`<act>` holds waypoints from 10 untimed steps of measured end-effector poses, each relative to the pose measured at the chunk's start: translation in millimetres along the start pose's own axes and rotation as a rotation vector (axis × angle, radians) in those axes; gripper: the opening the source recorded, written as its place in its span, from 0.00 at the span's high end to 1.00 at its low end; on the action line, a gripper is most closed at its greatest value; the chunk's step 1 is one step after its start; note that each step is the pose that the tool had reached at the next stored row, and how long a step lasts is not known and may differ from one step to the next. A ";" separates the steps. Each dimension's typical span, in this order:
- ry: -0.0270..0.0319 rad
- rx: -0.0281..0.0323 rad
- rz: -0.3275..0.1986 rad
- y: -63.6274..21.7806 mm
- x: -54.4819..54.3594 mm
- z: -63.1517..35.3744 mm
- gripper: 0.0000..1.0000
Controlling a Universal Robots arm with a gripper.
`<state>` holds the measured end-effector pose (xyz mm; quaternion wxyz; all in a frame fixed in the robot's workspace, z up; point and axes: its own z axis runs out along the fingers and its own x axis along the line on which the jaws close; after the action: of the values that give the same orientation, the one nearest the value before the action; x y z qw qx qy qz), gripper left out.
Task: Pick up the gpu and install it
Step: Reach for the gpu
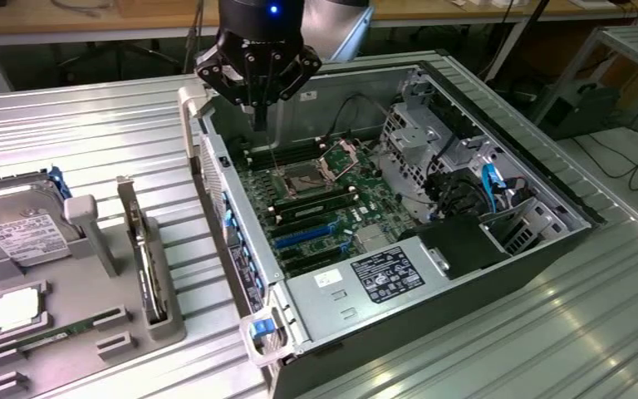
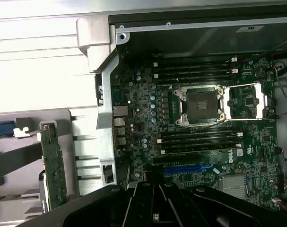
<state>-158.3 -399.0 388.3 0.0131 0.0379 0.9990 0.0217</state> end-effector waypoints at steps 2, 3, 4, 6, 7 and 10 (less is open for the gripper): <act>0.0000 0.0000 0.000 -0.2 3.1 -0.1 0.89; 0.0000 0.0000 0.000 -0.4 5.5 -0.1 0.89; 0.0000 0.0000 0.000 -0.5 6.8 -0.2 0.89; 0.0000 0.0000 0.000 -0.7 9.6 -0.3 0.89; -0.0001 -0.0001 0.000 -0.8 10.5 -0.3 0.89; 0.0000 0.0000 0.000 -1.0 14.0 -0.4 0.89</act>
<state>-172.4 -398.9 388.3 0.0131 0.0379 0.9990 0.0217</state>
